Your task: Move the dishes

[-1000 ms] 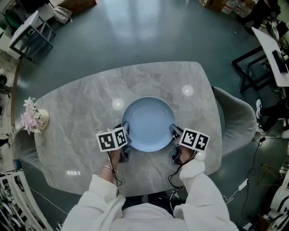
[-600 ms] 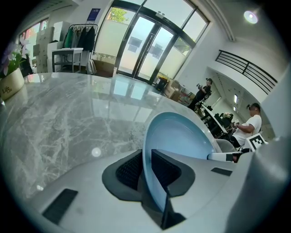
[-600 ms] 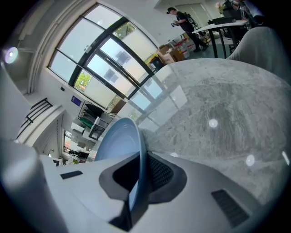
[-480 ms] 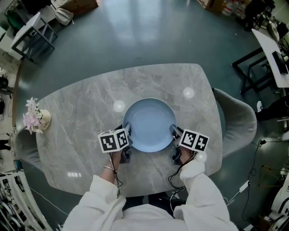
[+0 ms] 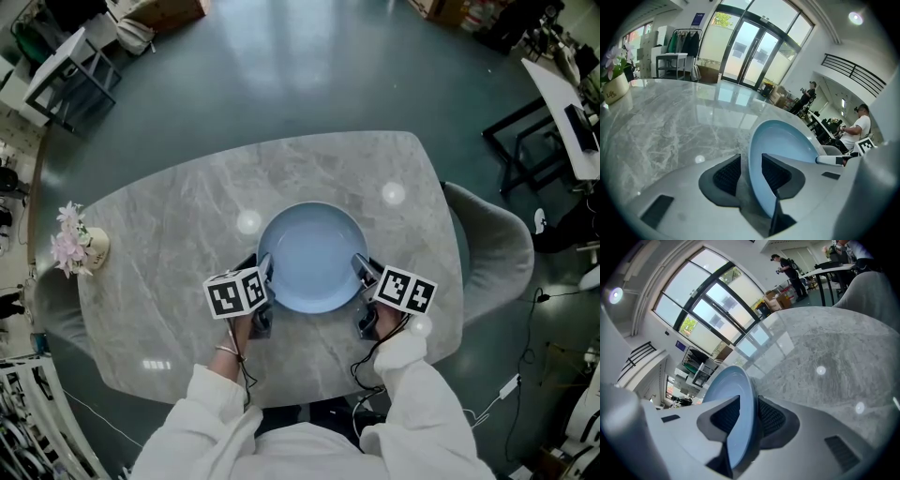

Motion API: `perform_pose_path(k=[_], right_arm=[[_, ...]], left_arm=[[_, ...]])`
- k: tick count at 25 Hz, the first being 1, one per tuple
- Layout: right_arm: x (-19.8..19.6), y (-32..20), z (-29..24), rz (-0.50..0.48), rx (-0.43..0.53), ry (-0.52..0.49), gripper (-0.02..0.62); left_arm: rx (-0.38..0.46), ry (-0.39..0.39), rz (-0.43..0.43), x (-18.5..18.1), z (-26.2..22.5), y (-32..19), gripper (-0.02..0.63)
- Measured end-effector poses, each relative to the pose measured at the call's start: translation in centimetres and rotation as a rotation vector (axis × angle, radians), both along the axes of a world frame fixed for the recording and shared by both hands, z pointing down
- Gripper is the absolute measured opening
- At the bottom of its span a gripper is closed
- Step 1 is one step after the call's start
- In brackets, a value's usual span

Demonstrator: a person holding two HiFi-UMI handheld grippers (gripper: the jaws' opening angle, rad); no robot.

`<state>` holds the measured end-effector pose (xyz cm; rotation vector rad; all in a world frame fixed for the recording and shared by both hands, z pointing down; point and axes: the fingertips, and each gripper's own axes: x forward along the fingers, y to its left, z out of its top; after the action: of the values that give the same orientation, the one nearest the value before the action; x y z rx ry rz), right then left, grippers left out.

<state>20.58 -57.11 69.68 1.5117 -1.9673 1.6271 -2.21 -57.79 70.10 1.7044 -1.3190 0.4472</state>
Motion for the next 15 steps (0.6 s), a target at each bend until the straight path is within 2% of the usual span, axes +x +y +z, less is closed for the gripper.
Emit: perform_pose_path(k=[5,15], right_arm=[[1.1,0.4,-0.8,0.039,0.012,0.003,0.176],[1.8,2.9,-3.4,0.085,0.043,0.000,0.176]], left_arm=[[0.007,-0.005,-0.005,-0.5,-1.0,0.5,0.137],[0.019,-0.002,0.003,-1.1,-3.8,2.8,0.138]])
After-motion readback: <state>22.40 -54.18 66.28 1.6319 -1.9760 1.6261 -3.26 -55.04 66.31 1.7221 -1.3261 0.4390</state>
